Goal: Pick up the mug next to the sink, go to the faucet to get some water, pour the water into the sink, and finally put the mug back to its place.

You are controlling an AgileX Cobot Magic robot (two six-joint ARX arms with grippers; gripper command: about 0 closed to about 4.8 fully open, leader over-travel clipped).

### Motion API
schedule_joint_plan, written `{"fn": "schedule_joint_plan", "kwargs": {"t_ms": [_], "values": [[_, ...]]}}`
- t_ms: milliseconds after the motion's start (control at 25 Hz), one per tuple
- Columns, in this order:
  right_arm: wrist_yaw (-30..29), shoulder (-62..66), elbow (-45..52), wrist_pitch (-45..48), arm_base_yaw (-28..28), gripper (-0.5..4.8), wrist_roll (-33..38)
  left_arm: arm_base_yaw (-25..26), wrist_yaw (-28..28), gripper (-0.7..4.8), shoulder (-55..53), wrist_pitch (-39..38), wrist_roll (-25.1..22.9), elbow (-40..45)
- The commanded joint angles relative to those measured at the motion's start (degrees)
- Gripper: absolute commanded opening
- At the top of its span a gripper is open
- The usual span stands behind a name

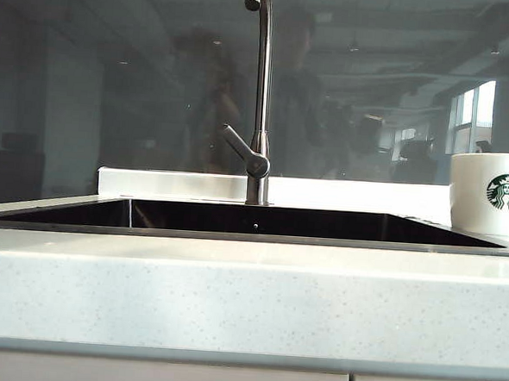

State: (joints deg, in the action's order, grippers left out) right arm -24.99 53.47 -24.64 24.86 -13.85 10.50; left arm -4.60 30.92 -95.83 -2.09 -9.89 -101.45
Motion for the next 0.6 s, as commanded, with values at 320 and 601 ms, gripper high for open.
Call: {"fn": "schedule_joint_plan", "kwargs": {"t_ms": [320, 601], "values": [[-2.78, -0.33, -0.28, 0.92, 7.85, -0.08, 0.04, -0.55, -17.81, -0.03, 28.33, 25.27, 2.82, 43.32], [-1.90, -0.33, -0.28, 1.14, 8.07, -0.08, 0.04, -0.52, -22.21, -0.03, 46.16, 28.37, 4.37, 70.05]]}}
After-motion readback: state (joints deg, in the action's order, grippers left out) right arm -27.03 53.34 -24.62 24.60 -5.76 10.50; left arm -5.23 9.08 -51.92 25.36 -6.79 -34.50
